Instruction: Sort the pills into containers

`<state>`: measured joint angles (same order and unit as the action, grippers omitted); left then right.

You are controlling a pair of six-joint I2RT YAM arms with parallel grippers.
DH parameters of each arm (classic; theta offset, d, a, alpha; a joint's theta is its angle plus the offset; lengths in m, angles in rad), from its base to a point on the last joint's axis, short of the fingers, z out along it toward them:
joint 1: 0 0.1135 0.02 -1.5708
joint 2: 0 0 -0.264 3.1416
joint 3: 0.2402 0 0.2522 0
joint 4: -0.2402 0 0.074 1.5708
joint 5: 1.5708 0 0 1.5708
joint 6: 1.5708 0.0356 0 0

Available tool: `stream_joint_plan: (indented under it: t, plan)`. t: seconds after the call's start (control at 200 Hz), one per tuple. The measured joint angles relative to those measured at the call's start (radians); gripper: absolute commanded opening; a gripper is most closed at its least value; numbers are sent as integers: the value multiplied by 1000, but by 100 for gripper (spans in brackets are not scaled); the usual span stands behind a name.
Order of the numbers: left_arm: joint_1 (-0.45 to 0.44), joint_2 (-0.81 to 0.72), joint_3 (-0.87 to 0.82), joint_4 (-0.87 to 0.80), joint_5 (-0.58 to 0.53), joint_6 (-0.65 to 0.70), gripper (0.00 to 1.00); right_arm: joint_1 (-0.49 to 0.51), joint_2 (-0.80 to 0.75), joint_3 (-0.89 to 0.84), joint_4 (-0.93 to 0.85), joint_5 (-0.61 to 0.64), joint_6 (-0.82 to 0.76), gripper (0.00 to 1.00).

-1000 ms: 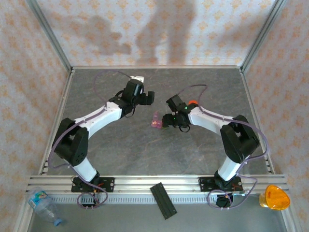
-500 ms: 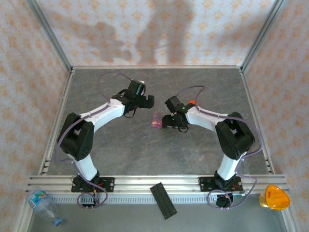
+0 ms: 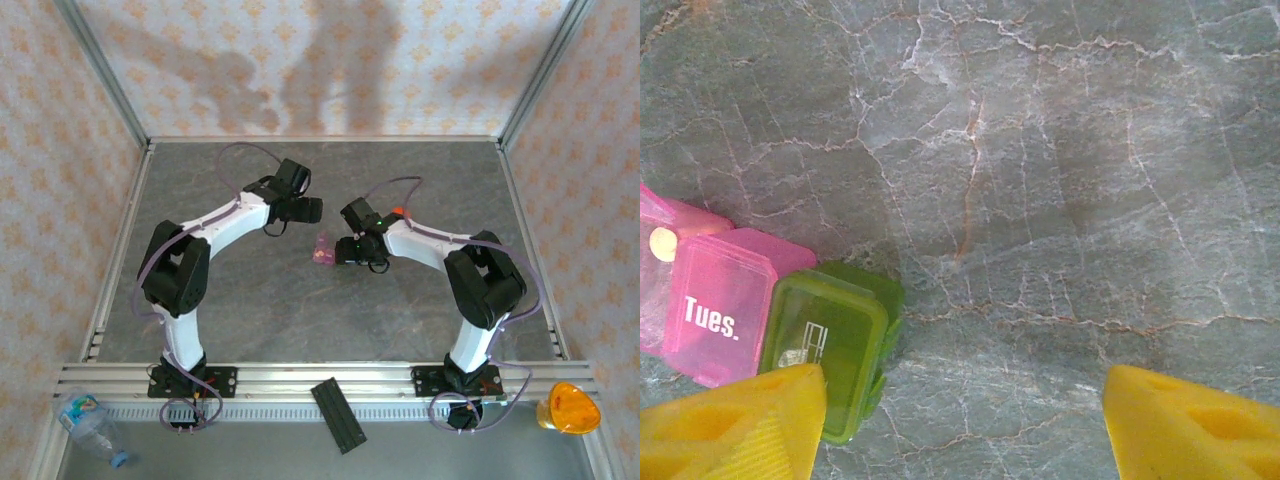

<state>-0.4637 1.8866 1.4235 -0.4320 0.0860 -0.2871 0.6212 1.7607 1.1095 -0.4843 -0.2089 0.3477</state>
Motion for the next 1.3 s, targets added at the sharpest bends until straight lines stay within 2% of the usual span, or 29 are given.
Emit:
stream_joint_plan:
  t: [0.14, 0.22, 0.42, 0.53, 0.606, 0.956, 1.301]
  plan:
    - [-1, 41, 35, -47, 23, 0, 77, 0, 0, 0, 0, 0, 0, 72]
    - [-1, 62, 49, -68, 36, 4, 67, 0, 0, 0, 0, 0, 0, 72]
    - [-1, 96, 68, -98, 68, 11, 33, 0, 0, 0, 0, 1, 0, 72]
    - [-7, 113, 90, -103, 89, 1, 20, 0, 0, 0, 0, 3, 0, 72]
    - [-15, 129, 114, -104, 99, 0, 15, 0, 0, 0, 0, 3, 0, 72]
    - [-72, 204, 186, -131, 127, 0, 12, 0, 4, 0, 4, 2, 0, 72]
    - [-78, 208, 175, -158, 146, 0, 7, 1, 6, 0, 5, 3, 1, 72]
